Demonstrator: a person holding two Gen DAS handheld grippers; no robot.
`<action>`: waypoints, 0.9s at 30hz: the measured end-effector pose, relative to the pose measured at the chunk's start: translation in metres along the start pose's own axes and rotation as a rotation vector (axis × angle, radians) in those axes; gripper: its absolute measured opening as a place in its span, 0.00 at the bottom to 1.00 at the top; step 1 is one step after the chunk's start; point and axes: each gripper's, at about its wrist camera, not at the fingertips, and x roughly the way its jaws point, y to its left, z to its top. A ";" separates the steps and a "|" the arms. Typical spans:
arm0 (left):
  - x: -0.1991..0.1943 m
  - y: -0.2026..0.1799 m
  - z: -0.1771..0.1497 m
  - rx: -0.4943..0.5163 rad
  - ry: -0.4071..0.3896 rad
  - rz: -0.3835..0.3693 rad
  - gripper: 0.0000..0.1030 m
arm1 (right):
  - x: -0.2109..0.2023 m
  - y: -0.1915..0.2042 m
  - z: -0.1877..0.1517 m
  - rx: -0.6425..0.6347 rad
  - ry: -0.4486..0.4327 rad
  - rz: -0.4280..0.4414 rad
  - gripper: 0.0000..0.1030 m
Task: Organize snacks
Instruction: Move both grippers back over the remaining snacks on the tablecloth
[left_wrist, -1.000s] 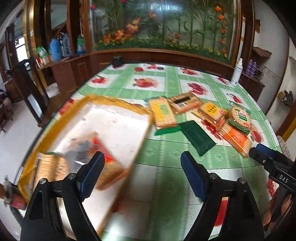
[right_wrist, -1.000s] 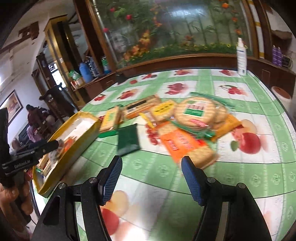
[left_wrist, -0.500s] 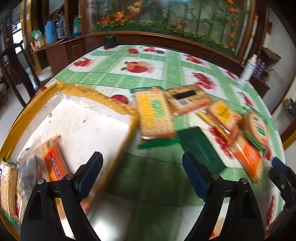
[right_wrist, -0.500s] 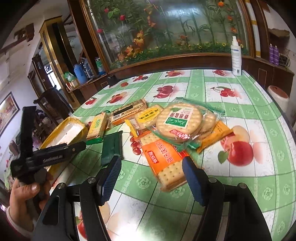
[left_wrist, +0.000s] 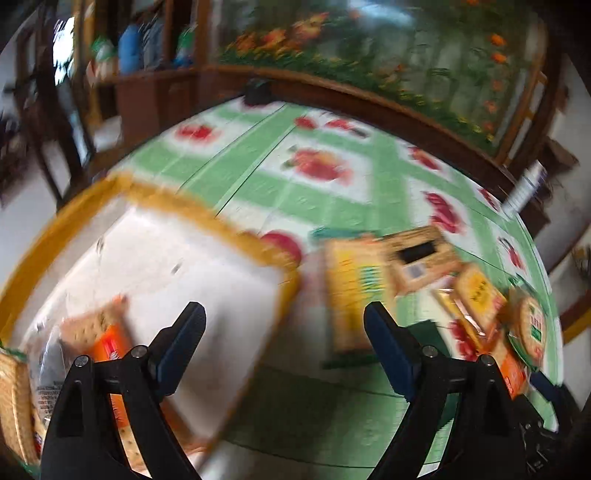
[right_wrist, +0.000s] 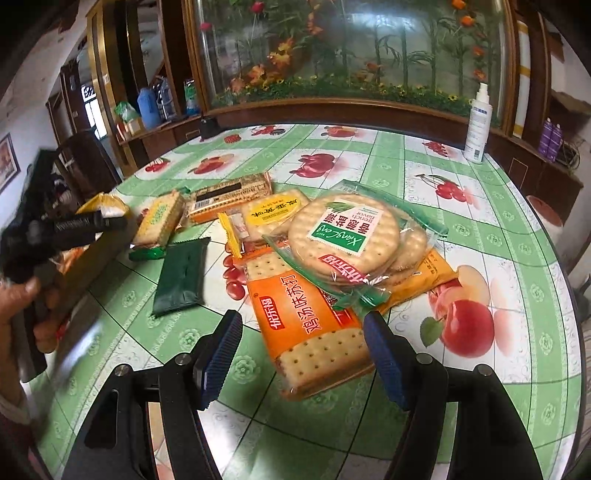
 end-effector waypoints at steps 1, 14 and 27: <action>-0.004 -0.011 0.000 0.039 -0.025 0.018 0.85 | 0.002 0.000 0.000 -0.002 0.003 0.002 0.69; 0.046 -0.084 0.010 0.271 0.007 0.223 0.86 | 0.011 -0.007 0.004 0.016 0.019 0.022 0.68; 0.062 -0.085 0.012 0.234 0.061 0.234 0.86 | 0.013 -0.010 0.003 0.026 0.025 0.029 0.68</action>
